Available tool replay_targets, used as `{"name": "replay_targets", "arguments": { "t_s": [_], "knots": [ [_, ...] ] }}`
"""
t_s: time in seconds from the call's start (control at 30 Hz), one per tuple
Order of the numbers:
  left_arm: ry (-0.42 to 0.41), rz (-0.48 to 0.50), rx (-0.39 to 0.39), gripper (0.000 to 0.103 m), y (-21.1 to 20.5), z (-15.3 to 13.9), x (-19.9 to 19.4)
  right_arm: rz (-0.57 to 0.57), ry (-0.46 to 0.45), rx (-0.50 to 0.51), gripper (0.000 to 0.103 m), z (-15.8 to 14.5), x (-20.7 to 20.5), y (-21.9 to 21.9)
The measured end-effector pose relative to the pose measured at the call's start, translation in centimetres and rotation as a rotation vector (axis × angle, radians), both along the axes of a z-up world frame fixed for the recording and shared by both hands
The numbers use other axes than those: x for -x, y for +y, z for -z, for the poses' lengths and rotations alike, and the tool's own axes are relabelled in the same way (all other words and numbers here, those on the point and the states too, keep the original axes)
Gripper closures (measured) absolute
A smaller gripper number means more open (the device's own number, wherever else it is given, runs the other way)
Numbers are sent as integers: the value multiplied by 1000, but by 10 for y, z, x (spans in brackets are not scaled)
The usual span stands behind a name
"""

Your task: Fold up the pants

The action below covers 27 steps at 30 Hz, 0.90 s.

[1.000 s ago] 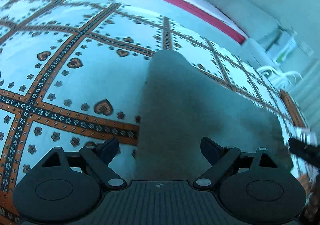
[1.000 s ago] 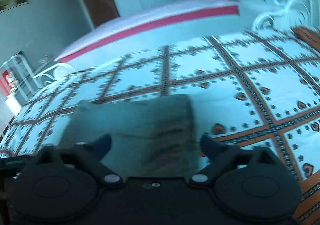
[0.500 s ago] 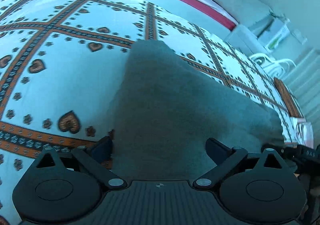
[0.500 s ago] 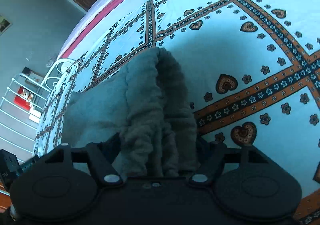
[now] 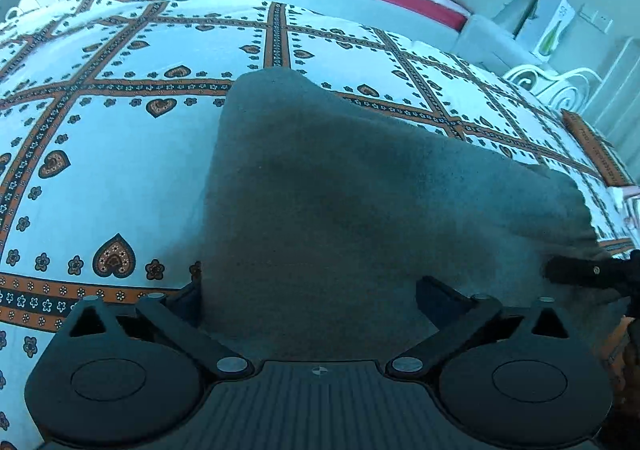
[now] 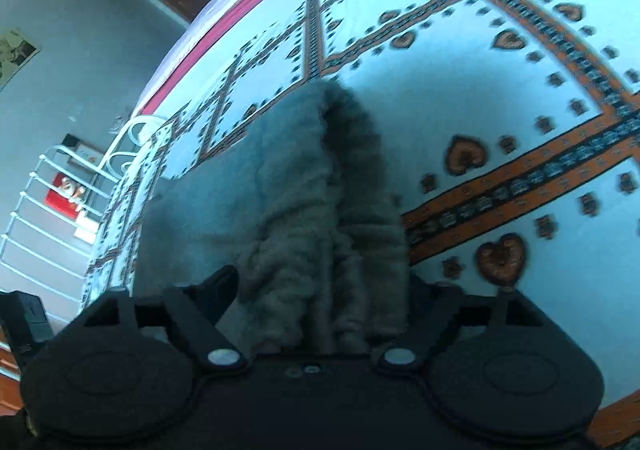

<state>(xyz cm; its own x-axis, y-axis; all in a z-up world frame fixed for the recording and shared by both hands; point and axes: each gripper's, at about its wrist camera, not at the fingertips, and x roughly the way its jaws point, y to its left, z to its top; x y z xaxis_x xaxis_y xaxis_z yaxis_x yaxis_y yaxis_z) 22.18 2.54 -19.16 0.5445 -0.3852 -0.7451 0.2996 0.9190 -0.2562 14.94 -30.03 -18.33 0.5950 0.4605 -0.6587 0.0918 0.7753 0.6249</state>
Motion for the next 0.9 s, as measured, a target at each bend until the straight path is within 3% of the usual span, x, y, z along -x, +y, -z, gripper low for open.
{"name": "replay_targets", "arguments": {
  "t_s": [0.03,0.07,0.1,0.13,0.17,0.2,0.27,0.53,0.9],
  "knots": [
    [-9,-8,-3,1,-1,-1,2,-7,-5,12,26,-2,0,4],
    [-23,-12,-11,9,-2,-4,4,-10,-12,15,32,-3,1,5],
    [-41,-17,-20,21,-1,-7,8,-1,-13,24,52,-3,2,4],
    [-56,-23,-19,29,1,-10,11,-1,-13,13,58,-3,4,2],
    [-68,-28,-12,44,4,-12,13,-2,-18,-5,60,-3,6,1],
    [-74,-29,-4,51,6,-14,14,-12,-32,1,63,-5,8,3],
    [-92,-36,9,56,10,-16,18,-25,-60,43,65,-9,14,9],
    [-256,4,-50,64,3,-41,44,-11,-149,53,69,-29,31,14],
    [-313,-26,1,73,-2,-78,26,-6,-240,39,70,-68,12,17]
  ]
}}
